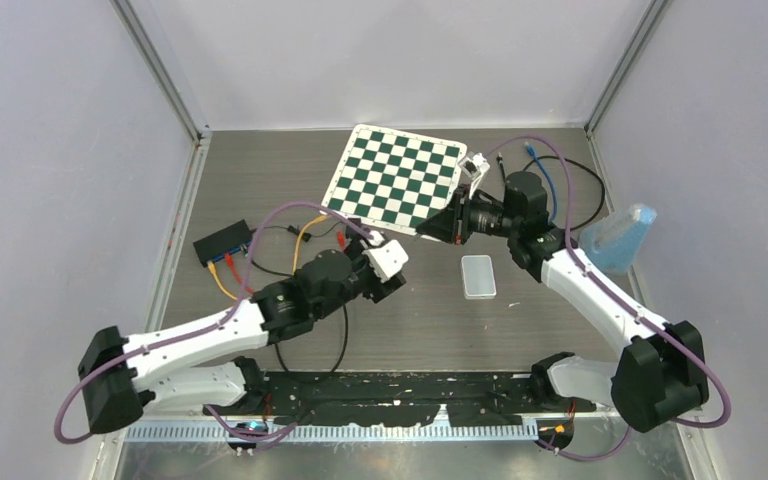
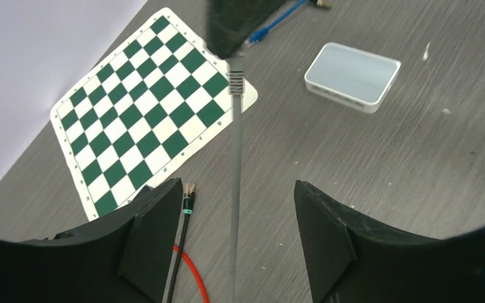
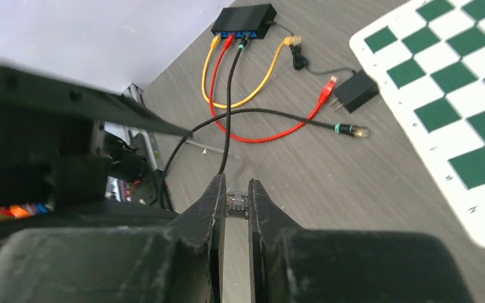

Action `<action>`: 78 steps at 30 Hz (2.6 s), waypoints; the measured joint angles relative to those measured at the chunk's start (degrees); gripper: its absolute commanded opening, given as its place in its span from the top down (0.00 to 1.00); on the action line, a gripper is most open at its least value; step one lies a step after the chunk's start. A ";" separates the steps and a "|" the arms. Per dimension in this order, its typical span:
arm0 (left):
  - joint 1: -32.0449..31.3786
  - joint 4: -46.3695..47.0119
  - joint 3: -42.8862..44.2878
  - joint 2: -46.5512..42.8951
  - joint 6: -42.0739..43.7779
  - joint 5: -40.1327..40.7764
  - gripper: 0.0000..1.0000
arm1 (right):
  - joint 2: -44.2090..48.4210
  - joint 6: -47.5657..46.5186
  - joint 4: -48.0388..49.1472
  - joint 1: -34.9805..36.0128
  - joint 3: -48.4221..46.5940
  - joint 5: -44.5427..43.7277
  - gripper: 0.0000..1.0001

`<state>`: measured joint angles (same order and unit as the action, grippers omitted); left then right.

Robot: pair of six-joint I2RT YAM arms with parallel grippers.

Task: Insert the plug into the switch port
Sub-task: Pick up the connector from the center of the board.

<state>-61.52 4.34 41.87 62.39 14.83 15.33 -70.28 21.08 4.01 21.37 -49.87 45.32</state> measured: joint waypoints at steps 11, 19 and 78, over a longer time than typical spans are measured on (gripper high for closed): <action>19.30 -11.10 7.91 -7.85 -11.02 -29.94 0.30 | 4.31 -11.74 21.81 -2.93 5.31 12.59 0.95; 19.28 -12.24 11.93 -1.49 -10.25 -43.10 0.38 | 4.31 -13.20 34.88 -2.95 9.18 23.65 0.95; 18.88 5.25 11.56 10.21 -17.35 -57.37 1.00 | 7.04 -11.32 30.40 -3.21 8.61 19.71 0.39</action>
<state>-42.63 9.58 53.43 72.60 -2.52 -42.04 -63.24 9.76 34.41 18.15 -41.25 65.04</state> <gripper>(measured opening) 0.077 0.589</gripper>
